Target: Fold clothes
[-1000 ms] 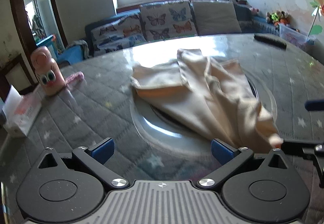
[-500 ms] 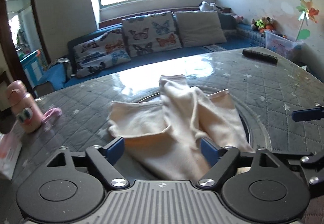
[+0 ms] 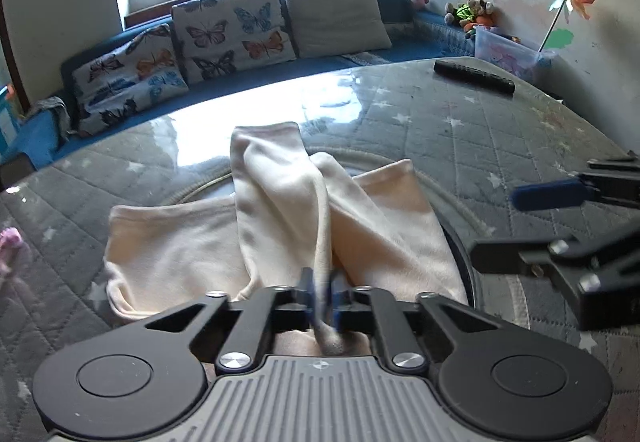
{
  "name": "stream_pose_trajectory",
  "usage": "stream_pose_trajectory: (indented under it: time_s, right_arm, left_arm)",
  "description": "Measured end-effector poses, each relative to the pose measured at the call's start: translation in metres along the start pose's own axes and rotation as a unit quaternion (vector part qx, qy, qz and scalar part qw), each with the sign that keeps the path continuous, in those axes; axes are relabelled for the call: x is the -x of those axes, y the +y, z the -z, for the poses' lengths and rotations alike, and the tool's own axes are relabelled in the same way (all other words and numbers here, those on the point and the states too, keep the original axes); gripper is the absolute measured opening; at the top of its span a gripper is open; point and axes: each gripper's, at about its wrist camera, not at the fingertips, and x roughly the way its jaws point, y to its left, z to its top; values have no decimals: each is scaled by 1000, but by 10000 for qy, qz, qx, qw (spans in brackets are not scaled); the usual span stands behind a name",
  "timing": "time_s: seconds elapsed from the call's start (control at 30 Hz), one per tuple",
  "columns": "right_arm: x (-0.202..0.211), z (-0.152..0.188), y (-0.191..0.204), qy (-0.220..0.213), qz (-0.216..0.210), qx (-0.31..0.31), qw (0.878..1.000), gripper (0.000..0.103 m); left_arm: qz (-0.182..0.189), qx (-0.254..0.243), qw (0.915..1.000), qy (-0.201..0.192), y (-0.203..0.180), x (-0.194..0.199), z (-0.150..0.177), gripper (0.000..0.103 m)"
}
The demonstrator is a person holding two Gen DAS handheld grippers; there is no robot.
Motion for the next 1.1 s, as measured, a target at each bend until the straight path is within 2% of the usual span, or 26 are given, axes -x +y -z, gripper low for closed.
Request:
stream_pose_trajectory:
  time_s: [0.13, 0.33, 0.43, 0.5, 0.53, 0.73, 0.87, 1.0, 1.1]
  right_arm:
    - [-17, -8, 2, 94, -183, 60, 9998, 61]
    - [-48, -15, 13, 267, -479, 113, 9984, 42]
    - [-62, -13, 22, 357, -497, 193, 9979, 25]
    - [-65, -9, 24, 379, -479, 195, 9979, 8]
    - [-63, -7, 24, 355, -444, 185, 9982, 6]
    - [-28, 2, 14, 30, -249, 62, 9997, 5]
    - [10, 15, -3, -157, -73, -133, 9998, 5]
    - [39, 36, -19, -84, 157, -354, 9992, 5]
    - [52, 55, -28, 202, 306, -449, 9983, 7]
  left_arm:
    - [-155, 87, 9997, -188, 9, 14, 9, 3]
    - [-453, 344, 9975, -419, 26, 46, 18, 3]
    - [-571, 446, 9960, -513, 33, 64, 27, 3]
    - [-642, 522, 9949, -573, 37, 77, 34, 3]
    - [-679, 564, 9943, -599, 39, 83, 38, 3]
    - [-868, 880, 9903, -640, 55, 117, 70, 3]
    - [-947, 1088, 9883, -495, 61, 135, 99, 3]
    - [-870, 1191, 9888, -220, 64, 145, 126, 3]
    - [-827, 1108, 9904, -74, 64, 146, 136, 5]
